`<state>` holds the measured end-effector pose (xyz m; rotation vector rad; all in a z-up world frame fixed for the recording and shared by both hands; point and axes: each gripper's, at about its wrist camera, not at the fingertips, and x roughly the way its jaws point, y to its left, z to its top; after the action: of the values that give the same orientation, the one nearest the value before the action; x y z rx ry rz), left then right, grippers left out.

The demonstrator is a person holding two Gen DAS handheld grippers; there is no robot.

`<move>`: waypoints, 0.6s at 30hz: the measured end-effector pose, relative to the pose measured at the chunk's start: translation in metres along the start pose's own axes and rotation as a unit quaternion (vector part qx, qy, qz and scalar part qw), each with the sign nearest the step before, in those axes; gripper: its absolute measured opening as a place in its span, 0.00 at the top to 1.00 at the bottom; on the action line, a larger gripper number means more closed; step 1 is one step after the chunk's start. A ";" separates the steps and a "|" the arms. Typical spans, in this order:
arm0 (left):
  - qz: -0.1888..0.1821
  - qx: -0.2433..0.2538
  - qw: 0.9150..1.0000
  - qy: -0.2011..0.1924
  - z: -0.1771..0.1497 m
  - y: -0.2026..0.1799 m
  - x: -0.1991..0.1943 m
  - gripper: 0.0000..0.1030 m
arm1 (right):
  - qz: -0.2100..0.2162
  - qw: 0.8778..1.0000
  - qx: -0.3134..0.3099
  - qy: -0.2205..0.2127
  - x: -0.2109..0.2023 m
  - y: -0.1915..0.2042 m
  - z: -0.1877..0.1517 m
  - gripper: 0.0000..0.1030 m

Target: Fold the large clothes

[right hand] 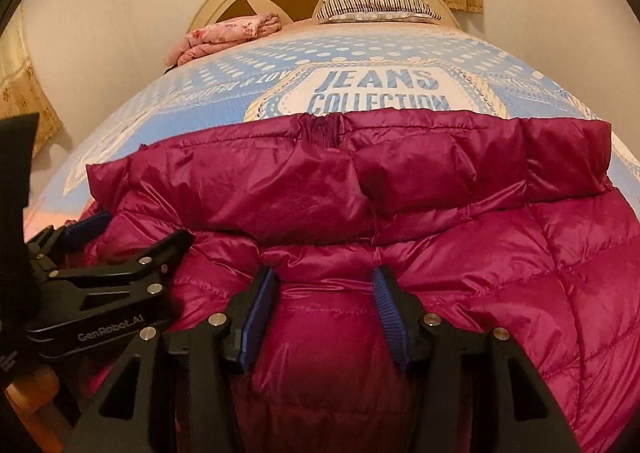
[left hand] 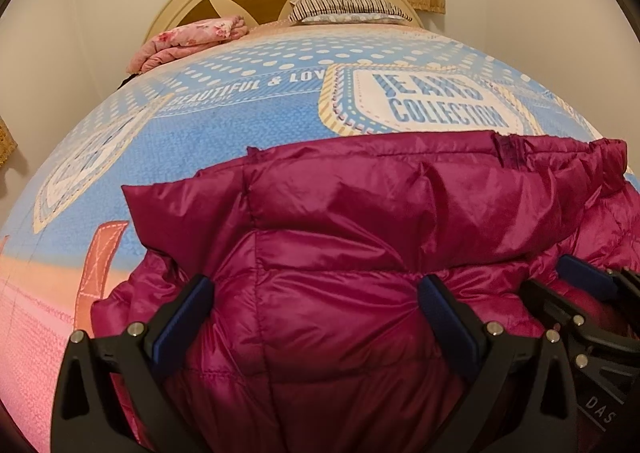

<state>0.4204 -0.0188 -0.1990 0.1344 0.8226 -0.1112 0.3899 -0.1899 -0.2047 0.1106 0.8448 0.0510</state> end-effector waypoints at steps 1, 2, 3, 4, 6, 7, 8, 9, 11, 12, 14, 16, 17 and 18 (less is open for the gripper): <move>0.002 0.001 1.000 0.000 0.000 0.000 0.000 0.00 | -0.001 1.000 -0.001 0.000 0.000 0.001 0.001 0.49; 0.003 0.002 1.000 0.000 0.000 -0.001 0.000 0.00 | -0.004 1.000 -0.003 0.001 0.000 0.001 0.000 0.49; 0.004 0.003 1.000 0.001 0.000 -0.001 0.000 0.00 | -0.006 1.000 -0.005 0.001 0.001 0.002 0.001 0.49; 0.004 0.003 1.000 0.001 0.000 -0.001 0.000 0.00 | -0.007 1.000 -0.006 0.002 0.002 0.003 0.001 0.49; 0.006 0.005 1.000 0.002 0.000 -0.002 0.000 0.00 | -0.009 1.000 -0.008 0.003 0.003 0.003 0.001 0.48; 0.007 0.005 1.000 0.002 0.000 -0.002 0.000 0.00 | -0.010 1.000 -0.008 0.003 0.003 0.004 0.001 0.48; 0.007 0.006 1.000 0.003 0.000 -0.003 0.001 0.00 | -0.010 1.000 -0.009 0.003 0.003 0.004 0.001 0.48; 0.008 0.006 1.000 0.003 0.001 -0.003 0.001 0.00 | -0.010 1.000 -0.009 0.003 0.003 0.004 0.001 0.48; 0.009 0.007 1.000 0.003 0.001 -0.004 0.001 0.00 | -0.010 1.000 -0.009 0.003 0.004 0.004 0.001 0.48; 0.010 0.008 1.000 0.003 0.001 -0.004 0.001 0.00 | -0.010 1.000 -0.009 0.004 0.004 0.004 0.001 0.48; 0.010 0.008 1.000 0.004 0.001 -0.004 0.001 0.00 | -0.010 1.000 -0.009 0.003 0.004 0.004 0.001 0.48; 0.010 0.009 1.000 0.006 0.001 -0.003 0.002 0.00 | -0.011 1.000 -0.009 0.004 0.004 0.004 0.001 0.48; 0.010 0.009 1.000 0.007 0.001 -0.003 0.002 0.00 | -0.011 1.000 -0.010 0.004 0.004 0.004 0.001 0.48; 0.009 0.009 1.000 0.008 0.001 -0.003 0.001 0.00 | -0.010 1.000 -0.009 0.003 0.004 0.004 0.001 0.48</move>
<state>0.4217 -0.0220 -0.1996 0.1606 0.8361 -0.1007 0.3933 -0.1862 -0.2063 0.0854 0.8519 0.0396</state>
